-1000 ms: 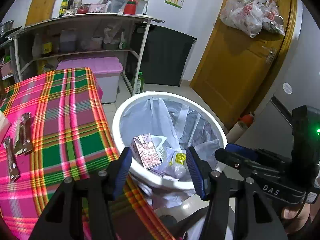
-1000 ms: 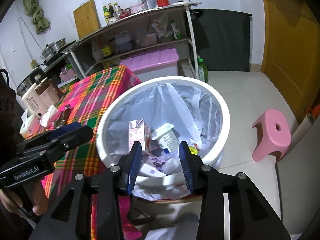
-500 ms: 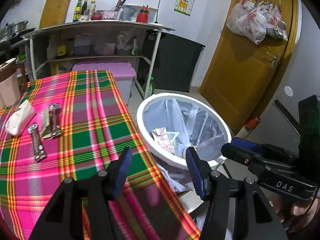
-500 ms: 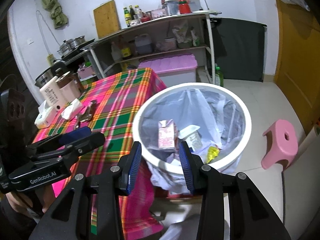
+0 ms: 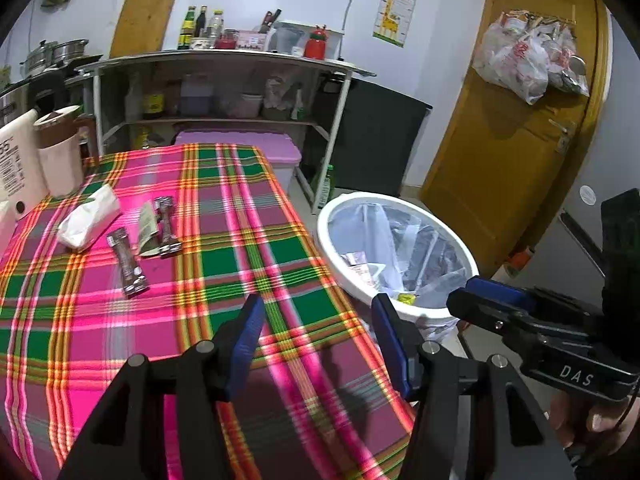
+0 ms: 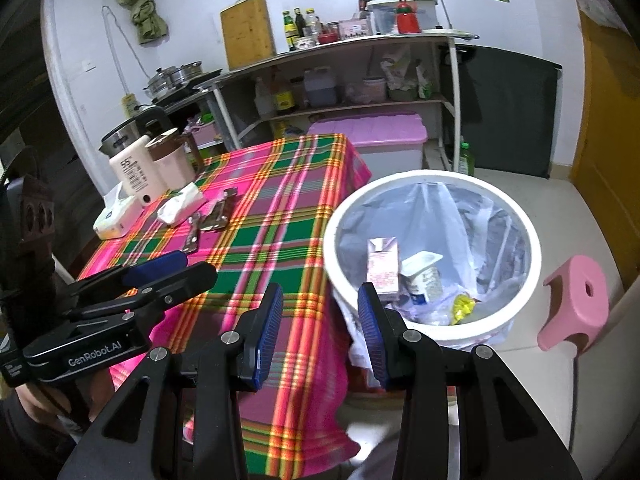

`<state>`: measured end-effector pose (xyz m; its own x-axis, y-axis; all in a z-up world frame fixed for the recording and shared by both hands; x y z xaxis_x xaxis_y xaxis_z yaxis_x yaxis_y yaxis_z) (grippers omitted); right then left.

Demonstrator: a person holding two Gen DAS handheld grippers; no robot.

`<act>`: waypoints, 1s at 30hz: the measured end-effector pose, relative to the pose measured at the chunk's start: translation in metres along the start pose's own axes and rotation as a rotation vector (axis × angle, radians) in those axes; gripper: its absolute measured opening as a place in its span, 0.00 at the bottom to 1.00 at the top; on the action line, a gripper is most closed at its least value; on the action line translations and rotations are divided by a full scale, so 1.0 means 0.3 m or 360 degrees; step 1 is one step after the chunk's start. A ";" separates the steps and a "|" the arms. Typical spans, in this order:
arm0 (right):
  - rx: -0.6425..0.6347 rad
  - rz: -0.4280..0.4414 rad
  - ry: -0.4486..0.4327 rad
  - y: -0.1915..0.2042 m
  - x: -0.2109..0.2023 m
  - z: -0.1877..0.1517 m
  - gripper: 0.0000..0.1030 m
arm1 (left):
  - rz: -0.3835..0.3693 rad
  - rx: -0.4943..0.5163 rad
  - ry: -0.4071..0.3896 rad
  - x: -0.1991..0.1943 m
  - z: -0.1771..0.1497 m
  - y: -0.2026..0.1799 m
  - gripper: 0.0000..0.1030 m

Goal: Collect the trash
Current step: 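Move both open grippers back over the table, then move both open grippers toward the white wrapped packet and wrappers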

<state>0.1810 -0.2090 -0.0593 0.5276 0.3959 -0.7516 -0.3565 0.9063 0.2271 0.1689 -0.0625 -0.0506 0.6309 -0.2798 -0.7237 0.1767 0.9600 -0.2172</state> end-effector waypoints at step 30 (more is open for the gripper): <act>-0.0158 0.0144 0.0090 0.193 0.156 0.054 0.39 | 0.0246 -0.0306 -0.0019 -0.047 -0.057 0.348 0.56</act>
<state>0.1974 -0.1356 -0.0714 0.4464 0.4635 -0.7654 -0.4765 0.8471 0.2351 0.1655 0.0416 -0.0742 0.6485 -0.1284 -0.7503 -0.0691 0.9717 -0.2259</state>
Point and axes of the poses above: each gripper's, at about its wrist camera, not at the fingertips, and x roughly the way its jaws point, y to its left, z to its top, the point moved 7 cm from there along x, roughly the way its jaws point, and after that the axes turned 9 degrees about y, right-handed, at the moved point
